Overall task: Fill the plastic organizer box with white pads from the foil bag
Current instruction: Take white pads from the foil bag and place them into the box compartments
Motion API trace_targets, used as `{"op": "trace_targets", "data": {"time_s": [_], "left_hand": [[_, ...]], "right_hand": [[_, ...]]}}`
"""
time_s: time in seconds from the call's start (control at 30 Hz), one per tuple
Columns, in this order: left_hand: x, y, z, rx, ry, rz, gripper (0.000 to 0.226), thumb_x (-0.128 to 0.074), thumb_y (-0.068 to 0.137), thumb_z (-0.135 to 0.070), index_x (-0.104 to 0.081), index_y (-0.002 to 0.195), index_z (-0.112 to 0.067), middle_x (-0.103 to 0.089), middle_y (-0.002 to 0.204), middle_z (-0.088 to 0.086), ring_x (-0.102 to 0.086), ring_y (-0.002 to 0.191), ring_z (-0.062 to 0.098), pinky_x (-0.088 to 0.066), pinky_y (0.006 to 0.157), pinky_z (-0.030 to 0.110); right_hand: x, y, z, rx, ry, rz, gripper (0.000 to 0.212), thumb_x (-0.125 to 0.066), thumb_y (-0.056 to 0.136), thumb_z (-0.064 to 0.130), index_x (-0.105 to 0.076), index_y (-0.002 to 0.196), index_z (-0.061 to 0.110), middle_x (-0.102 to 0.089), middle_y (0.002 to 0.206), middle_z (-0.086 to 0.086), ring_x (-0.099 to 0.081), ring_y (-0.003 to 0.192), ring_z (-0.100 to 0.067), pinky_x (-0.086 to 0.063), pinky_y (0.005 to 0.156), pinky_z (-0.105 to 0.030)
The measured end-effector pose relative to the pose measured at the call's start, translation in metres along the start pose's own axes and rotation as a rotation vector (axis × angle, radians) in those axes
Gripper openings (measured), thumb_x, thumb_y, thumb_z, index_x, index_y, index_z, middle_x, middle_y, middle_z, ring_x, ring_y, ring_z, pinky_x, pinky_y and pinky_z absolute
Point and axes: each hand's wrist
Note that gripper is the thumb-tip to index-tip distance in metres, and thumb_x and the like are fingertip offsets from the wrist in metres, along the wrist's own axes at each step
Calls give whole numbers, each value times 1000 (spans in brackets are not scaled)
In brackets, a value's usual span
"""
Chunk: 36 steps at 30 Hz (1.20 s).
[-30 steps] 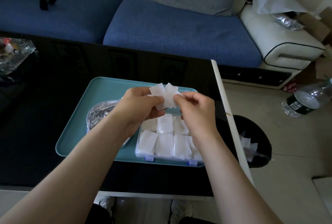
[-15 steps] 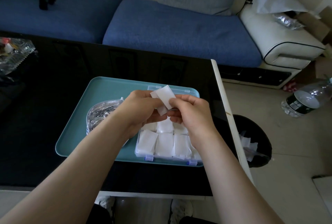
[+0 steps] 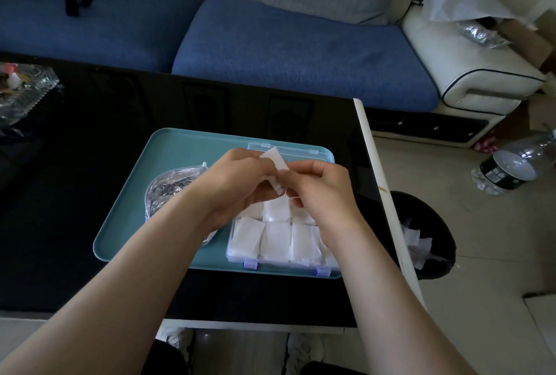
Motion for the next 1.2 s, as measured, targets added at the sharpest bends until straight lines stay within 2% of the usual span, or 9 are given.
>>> {"op": "trace_targets", "data": {"time_s": [0.13, 0.27, 0.37, 0.5, 0.63, 0.77, 0.9, 1.07, 1.2], "left_hand": [[0, 2, 3, -39, 105, -45, 33, -56, 100, 5, -68, 127, -9, -75, 119, 15, -75, 109, 28, -62, 97, 43], [2, 6, 8, -77, 143, -130, 53, -61, 102, 1, -53, 148, -23, -69, 128, 11, -74, 106, 26, -64, 91, 43], [3, 6, 8, -71, 109, -180, 46, -69, 97, 1, -55, 139, -13, -69, 125, 14, -76, 104, 28, -65, 90, 43], [3, 3, 3, -72, 29, -177, 30, -70, 96, 1, -63, 124, -4, -73, 118, 18, -77, 101, 29, -64, 90, 43], [0, 0, -1, -44, -128, -166, 19, -59, 105, -7, -65, 123, -1, -70, 121, 22, -78, 100, 29, -65, 81, 36], [3, 0, 0, -53, -104, -243, 16, -58, 106, -5, -70, 117, -5, -67, 121, 22, -80, 94, 27, -65, 86, 37], [9, -3, -1, -44, -31, -215, 21, -59, 105, -3, -75, 115, -14, -63, 128, 17, -80, 94, 27, -63, 91, 43], [13, -2, 1, -36, 15, -186, 43, -60, 99, 7, -74, 123, -26, -66, 132, 16, -79, 100, 30, -65, 86, 46], [13, -2, 1, -33, -17, -193, 57, -58, 94, 18, -66, 131, -24, -68, 129, 16, -77, 103, 32, -65, 86, 47]], "right_hand": [[-3, 2, -4, 65, -61, -15, 29, -85, 86, 33, -71, 112, 33, -75, 91, 11, -72, 83, -1, -59, 77, -24], [-3, 2, -6, 141, -93, -24, 19, -84, 87, 28, -77, 104, 31, -78, 90, 14, -73, 87, -1, -63, 85, -31], [-2, 3, -7, 231, -166, 0, 14, -85, 88, 27, -79, 100, 30, -77, 92, 20, -72, 90, 2, -62, 85, -29], [-1, 4, -8, 225, -169, -9, 13, -85, 88, 28, -78, 99, 30, -76, 91, 22, -71, 90, 5, -61, 84, -26], [0, 5, -7, 170, -104, -49, 13, -84, 89, 23, -77, 98, 31, -77, 90, 16, -73, 86, 3, -61, 78, -22], [3, 2, -1, 119, 59, -43, 16, -78, 94, 17, -77, 108, 25, -80, 95, 7, -77, 86, -6, -58, 68, -16], [11, 2, 6, 146, 152, -146, 18, -76, 97, 26, -75, 114, 32, -79, 98, 12, -75, 88, -2, -54, 66, -14], [12, 1, 6, 96, 167, -117, 15, -76, 97, 26, -75, 111, 33, -78, 98, 11, -74, 84, 1, -53, 62, -12], [11, 1, 6, 45, 156, -45, 15, -74, 96, 21, -78, 109, 28, -77, 109, 4, -75, 99, -12, -56, 68, -16]]}}
Point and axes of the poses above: each hand's wrist, its own y-axis towards the middle knuckle, its own x-axis out of the back of the hand, z = x × y
